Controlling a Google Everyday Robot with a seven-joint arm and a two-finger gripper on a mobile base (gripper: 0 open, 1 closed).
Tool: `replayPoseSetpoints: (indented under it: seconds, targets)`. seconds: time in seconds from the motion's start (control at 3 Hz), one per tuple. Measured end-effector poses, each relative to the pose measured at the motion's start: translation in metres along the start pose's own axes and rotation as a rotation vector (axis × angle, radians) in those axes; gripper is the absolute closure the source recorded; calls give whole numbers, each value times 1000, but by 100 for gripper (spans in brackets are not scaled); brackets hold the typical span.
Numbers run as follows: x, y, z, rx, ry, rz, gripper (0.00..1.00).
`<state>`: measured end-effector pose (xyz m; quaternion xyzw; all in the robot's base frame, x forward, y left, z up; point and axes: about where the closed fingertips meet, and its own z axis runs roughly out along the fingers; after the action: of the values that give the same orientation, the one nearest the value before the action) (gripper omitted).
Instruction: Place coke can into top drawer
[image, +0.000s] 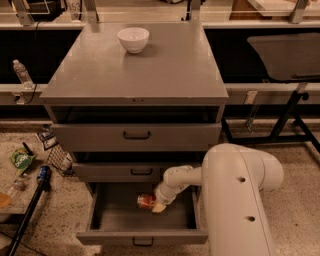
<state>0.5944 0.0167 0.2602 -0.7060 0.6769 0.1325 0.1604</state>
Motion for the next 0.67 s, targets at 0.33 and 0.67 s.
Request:
replayPoseSetpoints:
  seconds: [0.33, 0.67]
  targets:
    - [-5, 6, 30, -15, -35, 9, 100]
    - [-6, 15, 66, -31, -47, -1, 100]
